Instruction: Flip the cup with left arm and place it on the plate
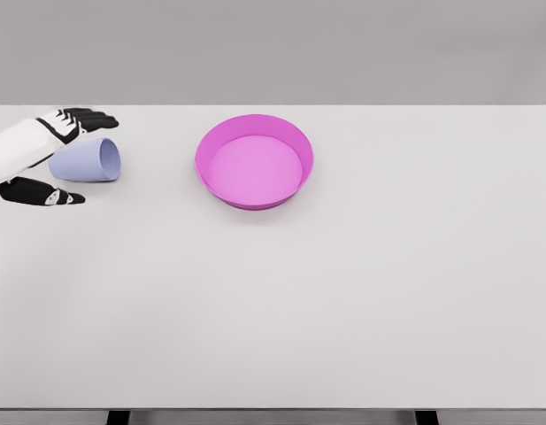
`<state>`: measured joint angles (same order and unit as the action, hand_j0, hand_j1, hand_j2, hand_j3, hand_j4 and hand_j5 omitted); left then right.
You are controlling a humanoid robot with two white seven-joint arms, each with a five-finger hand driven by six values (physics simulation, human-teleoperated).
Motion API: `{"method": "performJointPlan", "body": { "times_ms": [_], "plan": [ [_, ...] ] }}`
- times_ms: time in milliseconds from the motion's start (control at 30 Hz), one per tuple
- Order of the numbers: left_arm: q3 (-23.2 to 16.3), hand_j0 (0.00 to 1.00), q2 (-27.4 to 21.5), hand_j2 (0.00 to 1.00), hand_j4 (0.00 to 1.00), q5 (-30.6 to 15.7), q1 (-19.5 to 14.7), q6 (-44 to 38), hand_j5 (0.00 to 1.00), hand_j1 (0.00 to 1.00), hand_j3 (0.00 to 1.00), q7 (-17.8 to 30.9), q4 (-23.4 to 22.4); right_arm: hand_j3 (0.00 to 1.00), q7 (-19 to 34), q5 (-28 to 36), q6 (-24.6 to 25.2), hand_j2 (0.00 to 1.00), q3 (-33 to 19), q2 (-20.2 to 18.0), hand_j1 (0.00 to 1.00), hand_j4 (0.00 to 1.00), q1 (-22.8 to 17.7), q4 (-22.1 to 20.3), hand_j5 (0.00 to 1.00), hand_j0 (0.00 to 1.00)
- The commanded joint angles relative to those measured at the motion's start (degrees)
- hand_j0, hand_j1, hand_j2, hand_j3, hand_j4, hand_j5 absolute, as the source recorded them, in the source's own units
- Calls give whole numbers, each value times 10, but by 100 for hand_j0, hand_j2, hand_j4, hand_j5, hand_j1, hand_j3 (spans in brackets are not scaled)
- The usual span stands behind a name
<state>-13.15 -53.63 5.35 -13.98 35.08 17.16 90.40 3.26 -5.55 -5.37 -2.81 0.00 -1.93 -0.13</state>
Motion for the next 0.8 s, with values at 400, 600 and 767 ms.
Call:
{"method": "performJointPlan", "body": {
  "times_ms": [400, 600, 767],
  "plan": [
    [5, 100, 46, 100, 100, 13, -6, -1, 100, 100, 100, 42, -81, 100, -1, 0, 0, 100, 0, 0, 100, 100, 0, 0, 100, 100],
    [-1, 100, 85, 100, 100, 17, -47, -1, 100, 100, 100, 75, -138, 100, -1, 0, 0, 100, 0, 0, 100, 100, 0, 0, 100, 100],
    [-53, 100, 77, 100, 100, 49, -103, -1, 100, 100, 100, 78, -146, 100, -1, 0, 0, 100, 0, 0, 100, 100, 0, 0, 100, 100]
  ]
}}
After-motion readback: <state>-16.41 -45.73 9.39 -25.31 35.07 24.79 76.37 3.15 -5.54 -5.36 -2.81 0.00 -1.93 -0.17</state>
